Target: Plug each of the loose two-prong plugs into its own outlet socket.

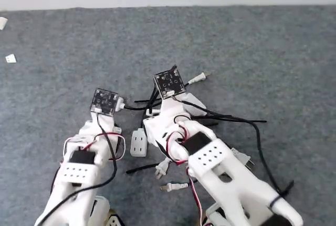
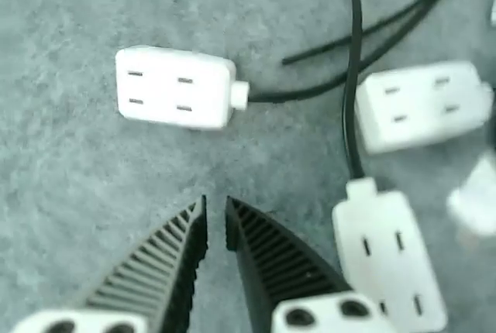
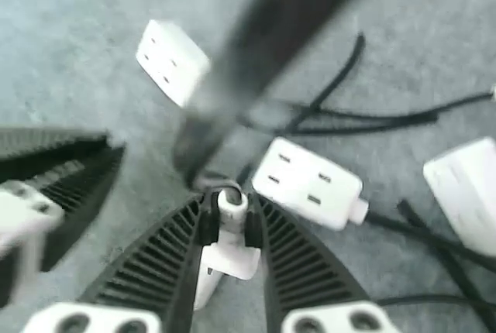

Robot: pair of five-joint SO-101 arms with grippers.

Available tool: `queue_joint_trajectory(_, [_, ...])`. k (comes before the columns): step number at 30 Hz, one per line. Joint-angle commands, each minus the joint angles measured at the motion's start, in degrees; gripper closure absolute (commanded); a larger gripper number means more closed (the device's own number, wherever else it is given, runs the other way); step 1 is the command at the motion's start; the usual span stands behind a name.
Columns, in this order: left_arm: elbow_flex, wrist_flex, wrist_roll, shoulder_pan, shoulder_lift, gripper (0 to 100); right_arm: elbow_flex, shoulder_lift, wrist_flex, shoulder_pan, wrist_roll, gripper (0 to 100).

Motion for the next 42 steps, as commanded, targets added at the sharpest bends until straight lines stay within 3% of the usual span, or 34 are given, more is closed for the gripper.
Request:
queue_joint_trajectory(1, [0.3,-0.4,5.9,-0.4,-7.6,96,-4.0,1.6,0.3,0.0,-0.6,99.1])
queue_joint_trajectory(6, [-1.5,16.4,14.5,6.2,-15.5,84,-4.1,0.3,1.3,2.6,0.1,99.1])
queue_joint_trajectory(9, [-1.3,19.9,18.7,8.2,-18.7,76,-4.0,-0.7,1.9,3.3,1.5,99.1])
queue_joint_trajectory(16, [-0.7,18.4,19.2,8.4,-16.5,76,-4.0,-1.3,2.4,3.7,2.1,99.1])
queue_joint_trajectory(22, [-2.9,17.7,19.0,8.9,-9.5,77,-4.9,-1.7,2.5,9.8,4.6,99.1])
queue_joint_trajectory(31, [-12.0,17.0,19.3,16.3,7.8,79,-4.9,-8.7,6.9,13.0,4.7,99.1])
queue_joint_trajectory(37, [-18.7,16.1,23.6,16.7,20.1,79,-4.1,-9.7,6.8,13.1,4.7,99.1])
queue_joint_trajectory(42, [-26.8,20.4,23.6,16.5,30.9,84,-4.1,-9.7,6.8,13.1,5.9,99.1])
